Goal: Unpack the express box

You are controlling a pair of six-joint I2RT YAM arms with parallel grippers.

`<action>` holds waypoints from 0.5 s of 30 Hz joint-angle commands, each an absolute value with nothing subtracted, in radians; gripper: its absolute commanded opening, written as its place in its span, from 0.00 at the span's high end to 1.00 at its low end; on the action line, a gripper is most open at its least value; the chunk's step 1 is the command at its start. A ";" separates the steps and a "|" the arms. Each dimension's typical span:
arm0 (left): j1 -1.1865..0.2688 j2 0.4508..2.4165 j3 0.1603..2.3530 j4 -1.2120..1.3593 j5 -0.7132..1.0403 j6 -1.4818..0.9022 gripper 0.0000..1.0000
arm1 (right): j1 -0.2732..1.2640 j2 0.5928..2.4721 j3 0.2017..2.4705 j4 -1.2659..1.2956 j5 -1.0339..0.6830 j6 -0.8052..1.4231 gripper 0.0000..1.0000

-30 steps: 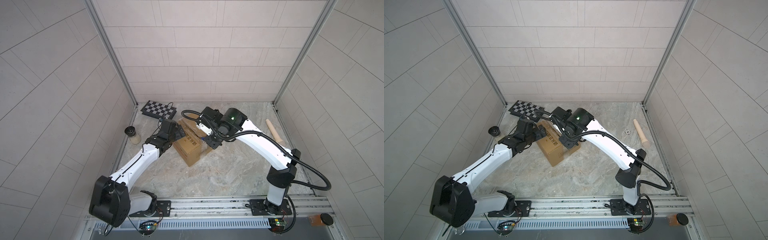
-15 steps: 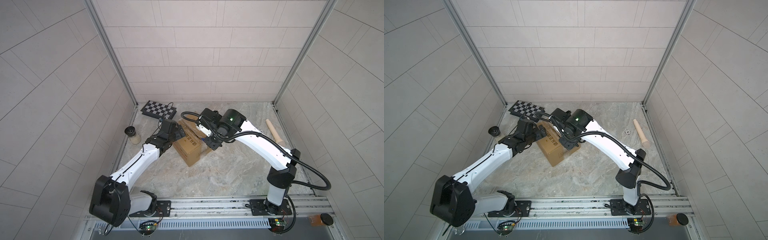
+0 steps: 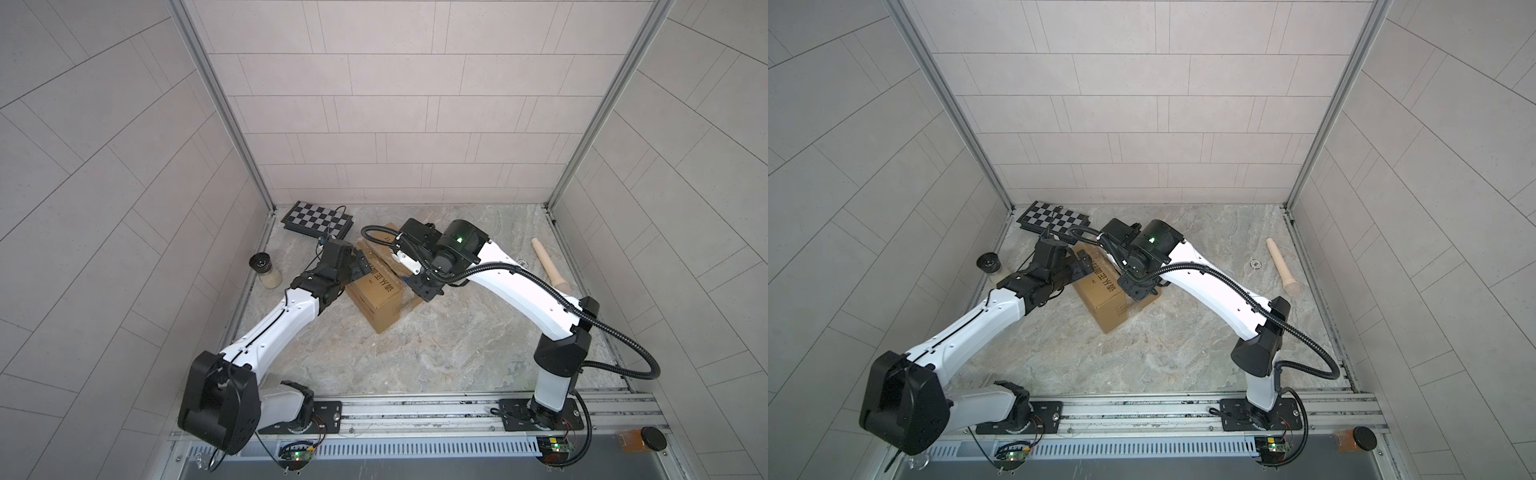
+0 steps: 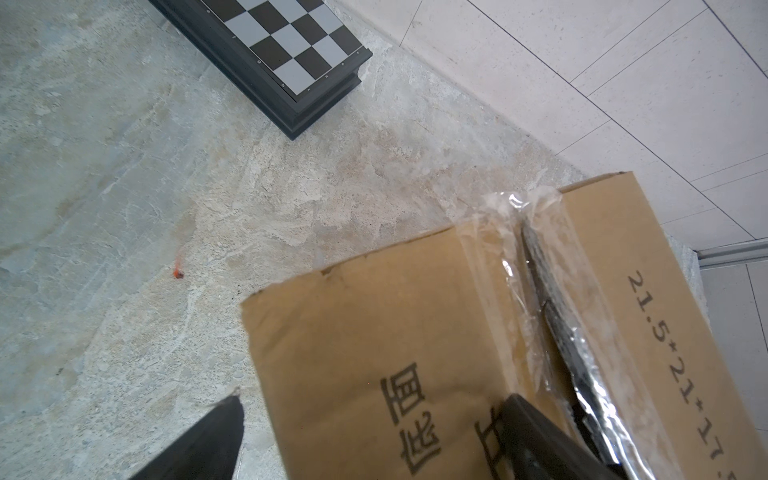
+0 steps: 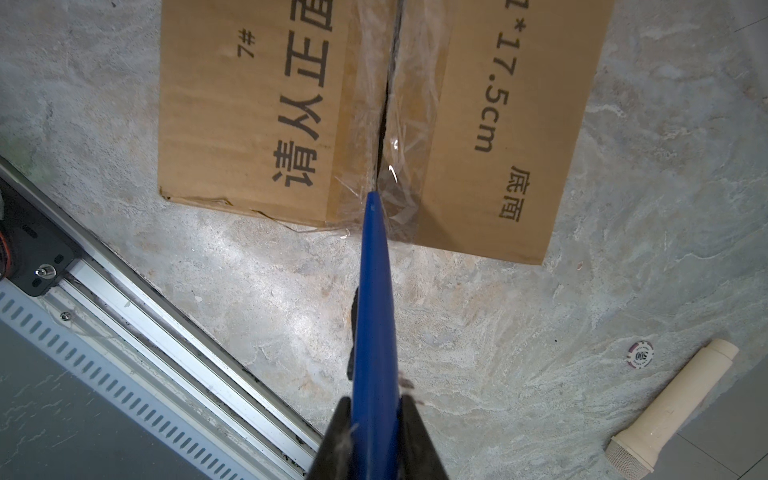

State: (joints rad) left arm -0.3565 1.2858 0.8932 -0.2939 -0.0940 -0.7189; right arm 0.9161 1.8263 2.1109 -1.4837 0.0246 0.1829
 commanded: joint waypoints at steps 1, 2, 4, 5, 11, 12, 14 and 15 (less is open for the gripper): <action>-0.344 1.351 0.825 -0.486 -0.172 -0.703 0.01 | 0.920 1.759 2.068 -1.644 0.015 0.188 1.00; -0.343 1.351 0.824 -0.485 -0.172 -0.704 0.01 | 0.921 1.743 2.063 -1.656 0.016 0.191 1.00; -0.344 1.351 0.825 -0.485 -0.170 -0.705 0.01 | 0.920 1.719 2.054 -1.671 0.015 0.195 1.00; -0.345 1.352 0.824 -0.482 -0.170 -0.704 0.01 | 0.920 1.708 2.051 -1.674 0.015 0.197 1.00; -0.344 1.355 0.829 -0.482 -0.164 -0.706 0.01 | 0.923 1.695 2.019 -1.646 -0.008 0.203 1.00; -0.344 1.353 0.828 -0.481 -0.165 -0.706 0.01 | 0.923 1.699 2.017 -1.637 -0.008 0.200 1.00; -0.344 1.352 0.830 -0.480 -0.163 -0.705 0.01 | 0.922 1.717 2.019 -1.613 -0.016 0.197 1.00; -0.344 1.353 0.831 -0.480 -0.161 -0.703 0.01 | 0.922 1.727 2.021 -1.597 -0.024 0.196 1.00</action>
State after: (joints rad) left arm -0.3565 1.2873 0.8917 -0.2848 -0.0921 -0.7258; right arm 0.9161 1.7260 2.0342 -1.4708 0.0040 0.1928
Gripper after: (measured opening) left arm 0.991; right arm 0.187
